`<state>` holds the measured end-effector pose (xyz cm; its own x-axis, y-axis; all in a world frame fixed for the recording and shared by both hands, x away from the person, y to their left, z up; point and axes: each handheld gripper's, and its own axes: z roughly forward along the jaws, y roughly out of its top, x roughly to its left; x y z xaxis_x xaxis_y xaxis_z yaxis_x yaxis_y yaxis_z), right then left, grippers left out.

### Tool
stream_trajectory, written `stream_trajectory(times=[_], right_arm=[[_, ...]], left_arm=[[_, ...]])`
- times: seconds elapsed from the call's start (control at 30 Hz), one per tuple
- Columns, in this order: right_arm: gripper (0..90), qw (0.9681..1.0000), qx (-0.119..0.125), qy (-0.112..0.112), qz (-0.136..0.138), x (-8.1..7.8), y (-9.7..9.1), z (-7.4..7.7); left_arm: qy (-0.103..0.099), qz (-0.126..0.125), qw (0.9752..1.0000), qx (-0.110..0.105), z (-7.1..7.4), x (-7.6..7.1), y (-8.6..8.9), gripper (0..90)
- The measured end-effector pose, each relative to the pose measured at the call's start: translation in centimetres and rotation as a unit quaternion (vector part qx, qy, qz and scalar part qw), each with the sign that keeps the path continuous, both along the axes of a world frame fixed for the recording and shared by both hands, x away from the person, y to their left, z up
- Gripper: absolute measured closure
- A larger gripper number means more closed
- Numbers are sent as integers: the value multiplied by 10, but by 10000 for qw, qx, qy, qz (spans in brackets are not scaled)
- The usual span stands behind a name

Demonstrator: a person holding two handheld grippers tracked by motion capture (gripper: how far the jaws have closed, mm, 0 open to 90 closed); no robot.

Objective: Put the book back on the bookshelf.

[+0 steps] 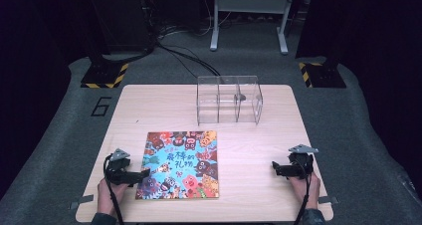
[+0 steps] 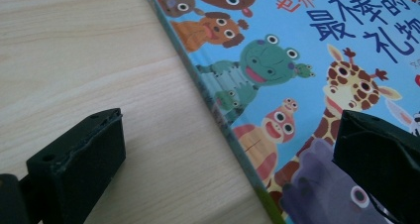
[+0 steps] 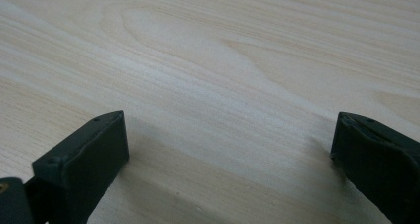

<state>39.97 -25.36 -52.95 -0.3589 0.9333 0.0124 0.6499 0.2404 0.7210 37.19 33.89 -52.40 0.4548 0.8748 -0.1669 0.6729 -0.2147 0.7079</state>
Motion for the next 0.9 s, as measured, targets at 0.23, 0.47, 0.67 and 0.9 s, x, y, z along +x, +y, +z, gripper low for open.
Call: stream_trajectory(times=[0.23,0.47,0.67,0.9], right_arm=[[14,10000,-33,-5,23,0,-1,0],[17,10000,-26,-9,15,0,-1,0],[20,10000,-38,-33,33,0,-1,0],[25,10000,-42,-18,60,0,-2,0]], left_arm=[[-59,-35,10000,5,-1,4,-9,0],[-31,-127,9999,-6,-1,6,-19,0],[-36,-222,9997,-97,-2,6,-25,0],[-162,-215,9996,-1,-3,4,-34,0]])
